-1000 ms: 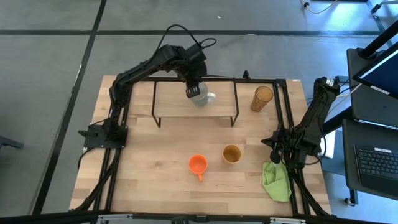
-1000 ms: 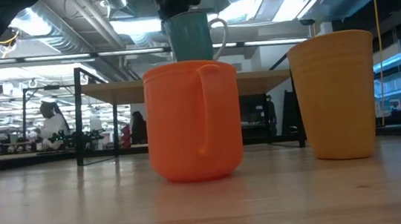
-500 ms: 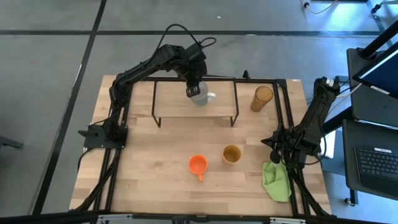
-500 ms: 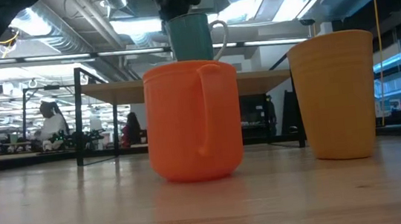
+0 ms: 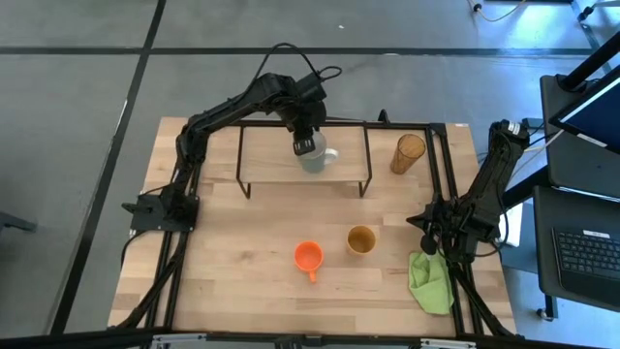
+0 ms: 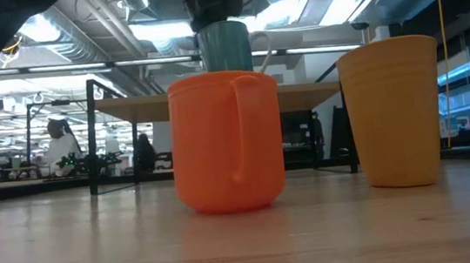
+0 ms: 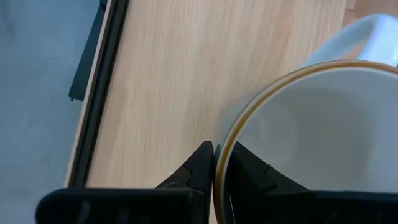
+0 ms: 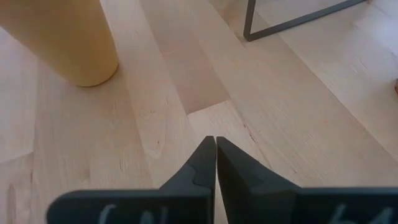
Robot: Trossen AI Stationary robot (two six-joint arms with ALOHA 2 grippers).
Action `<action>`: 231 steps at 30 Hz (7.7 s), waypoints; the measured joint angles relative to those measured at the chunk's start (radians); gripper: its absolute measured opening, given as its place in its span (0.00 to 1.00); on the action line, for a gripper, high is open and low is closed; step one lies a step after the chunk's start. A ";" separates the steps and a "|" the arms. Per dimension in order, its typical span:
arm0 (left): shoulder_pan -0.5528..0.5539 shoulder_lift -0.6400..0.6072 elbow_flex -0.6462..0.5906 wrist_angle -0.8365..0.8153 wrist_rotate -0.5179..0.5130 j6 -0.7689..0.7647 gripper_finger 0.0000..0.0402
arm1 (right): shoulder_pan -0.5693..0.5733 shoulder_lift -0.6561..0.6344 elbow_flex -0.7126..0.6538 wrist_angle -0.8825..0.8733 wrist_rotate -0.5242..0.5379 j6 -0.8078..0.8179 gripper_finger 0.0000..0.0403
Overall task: Stack small to large cups/mugs on shelf
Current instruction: Put the blue mug on the shelf
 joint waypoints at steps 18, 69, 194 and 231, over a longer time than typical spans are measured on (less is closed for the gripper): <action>0.032 -0.012 0.000 -0.080 0.010 0.011 0.06 | 0.000 0.000 0.000 0.000 0.000 0.000 0.04; 0.104 -0.047 -0.003 -0.158 0.010 -0.002 0.07 | 0.000 0.000 0.000 0.000 0.000 0.000 0.04; -0.434 -0.333 0.029 -0.157 -0.493 -0.638 0.00 | -0.109 0.017 0.685 0.307 0.583 -1.028 0.04; -0.383 -0.339 0.028 -0.156 -0.472 -0.582 0.00 | -0.265 0.061 1.081 0.671 -0.110 -1.638 0.04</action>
